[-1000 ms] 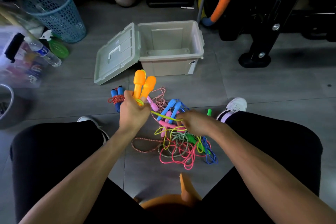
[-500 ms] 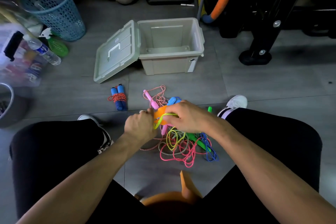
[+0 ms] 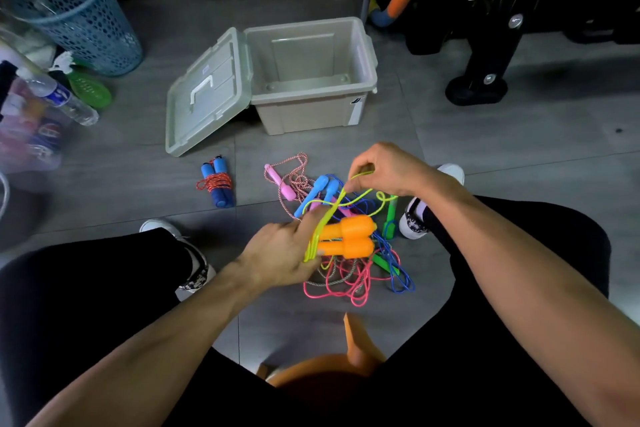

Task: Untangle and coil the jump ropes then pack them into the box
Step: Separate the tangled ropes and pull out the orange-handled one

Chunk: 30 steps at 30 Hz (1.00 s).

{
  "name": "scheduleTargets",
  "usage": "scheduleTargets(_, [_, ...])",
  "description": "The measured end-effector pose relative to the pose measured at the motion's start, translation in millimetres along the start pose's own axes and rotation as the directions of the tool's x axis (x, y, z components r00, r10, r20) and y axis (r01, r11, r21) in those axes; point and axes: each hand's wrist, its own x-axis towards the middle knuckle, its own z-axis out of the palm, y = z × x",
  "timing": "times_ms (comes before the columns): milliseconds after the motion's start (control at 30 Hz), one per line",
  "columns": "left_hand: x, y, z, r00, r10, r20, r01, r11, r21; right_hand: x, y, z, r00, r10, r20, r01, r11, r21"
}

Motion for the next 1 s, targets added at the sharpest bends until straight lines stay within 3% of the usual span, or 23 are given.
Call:
scheduleTargets(167, [3,-3,-13,0.995,-0.079,-0.059,0.069,0.984,-0.162,-5,25,7,0.999,0.036,0.027,-0.037,0.998,0.045])
scheduleTargets(333, [3,-1,-15,0.936,-0.348,-0.051,0.303,0.873,-0.383,-10,45,22,0.990,0.101,0.096,-0.100,0.995,-0.009])
scheduleTargets(567, [21,-1,-22,0.672,-0.741,0.005,0.637,0.574,-0.514,-22,8,58,0.977,0.070,0.203,-0.045,0.991,-0.125])
scheduleTargets(667, [20,-10,-16,0.629,-0.776,0.049,0.726,0.563,-0.396,-35,-22,61,0.968,0.011,0.250,0.039,0.980,-0.196])
scheduleTargets(733, [16,-14,-10,0.646,-0.759,0.079,0.760,0.631,-0.159,-41,-34,58,0.971,-0.041,0.236,0.095,0.970,-0.223])
scheduleTargets(867, [10,-5,8,0.738,-0.638,0.220,0.581,0.766,0.275,-43,-43,59,0.972,-0.129,0.198,0.189,0.927,-0.325])
scheduleTargets(1000, [8,11,21,0.824,-0.485,0.293,0.352,0.844,0.405,-38,-44,53,0.975,-0.140,0.175,0.199,0.901,-0.386])
